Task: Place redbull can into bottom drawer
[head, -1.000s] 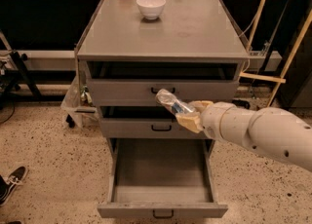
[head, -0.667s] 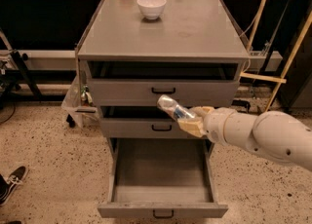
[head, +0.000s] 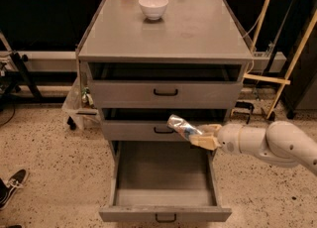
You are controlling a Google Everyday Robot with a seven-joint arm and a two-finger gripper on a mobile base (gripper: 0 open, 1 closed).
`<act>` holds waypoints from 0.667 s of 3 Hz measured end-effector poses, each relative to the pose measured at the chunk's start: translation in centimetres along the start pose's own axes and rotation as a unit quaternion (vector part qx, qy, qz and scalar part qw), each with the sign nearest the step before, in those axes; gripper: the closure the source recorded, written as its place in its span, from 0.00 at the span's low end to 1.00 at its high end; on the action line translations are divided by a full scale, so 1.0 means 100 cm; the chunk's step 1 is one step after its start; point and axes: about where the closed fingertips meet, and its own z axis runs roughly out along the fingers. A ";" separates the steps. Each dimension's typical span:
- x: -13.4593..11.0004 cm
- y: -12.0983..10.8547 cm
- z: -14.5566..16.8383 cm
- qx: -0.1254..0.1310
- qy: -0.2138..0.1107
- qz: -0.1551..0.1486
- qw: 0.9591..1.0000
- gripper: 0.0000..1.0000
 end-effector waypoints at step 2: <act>0.033 0.003 0.014 -0.037 -0.004 0.032 0.999 1.00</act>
Offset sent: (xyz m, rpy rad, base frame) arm -0.0071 0.0016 -0.0332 0.0649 0.0600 0.0338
